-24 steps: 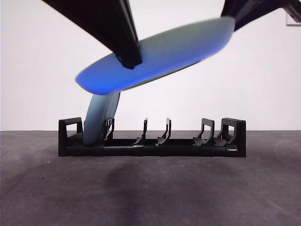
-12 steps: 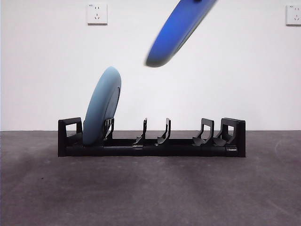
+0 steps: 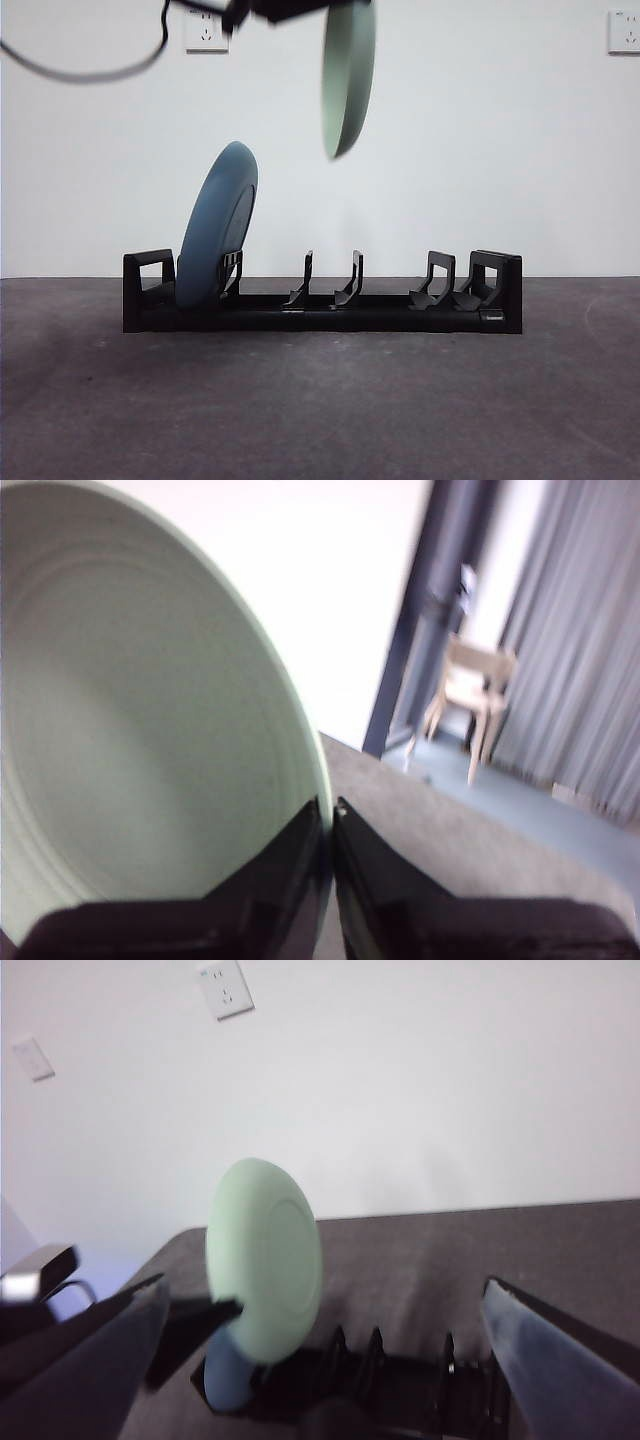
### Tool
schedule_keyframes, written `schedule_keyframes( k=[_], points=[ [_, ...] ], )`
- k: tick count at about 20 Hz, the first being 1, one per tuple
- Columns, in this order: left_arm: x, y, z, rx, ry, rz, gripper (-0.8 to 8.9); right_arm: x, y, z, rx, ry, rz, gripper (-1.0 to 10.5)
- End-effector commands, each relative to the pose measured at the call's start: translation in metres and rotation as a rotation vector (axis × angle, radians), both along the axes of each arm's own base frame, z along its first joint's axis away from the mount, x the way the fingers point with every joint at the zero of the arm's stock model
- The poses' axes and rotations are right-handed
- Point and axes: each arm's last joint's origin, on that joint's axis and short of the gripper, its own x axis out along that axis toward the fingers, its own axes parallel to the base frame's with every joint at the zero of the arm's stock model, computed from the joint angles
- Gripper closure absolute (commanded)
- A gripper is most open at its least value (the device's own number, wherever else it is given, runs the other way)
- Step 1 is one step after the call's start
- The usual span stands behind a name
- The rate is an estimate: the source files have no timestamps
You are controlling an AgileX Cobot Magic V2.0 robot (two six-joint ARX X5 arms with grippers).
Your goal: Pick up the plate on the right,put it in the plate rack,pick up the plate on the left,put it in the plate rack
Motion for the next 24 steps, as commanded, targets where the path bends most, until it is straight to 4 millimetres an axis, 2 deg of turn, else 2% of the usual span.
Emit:
schedule_keyframes(
  k=[1,5,9,24],
  points=[
    [0.018,0.0,-0.012,-0.122,0.108,0.013,8.23,0.002,0.001,-0.003,-0.019,0.019,0.0,3.2],
    [0.039,-0.004,-0.021,-0.124,0.158,0.007,8.23,0.009,0.003,-0.006,-0.033,0.054,0.001,3.2],
    [0.049,-0.011,-0.029,-0.093,0.205,0.007,8.23,0.015,0.004,-0.008,-0.048,0.078,0.003,3.2],
    [0.054,-0.003,-0.052,0.099,0.286,0.009,8.23,0.032,0.01,-0.015,-0.075,0.137,0.007,3.2]
  ],
)
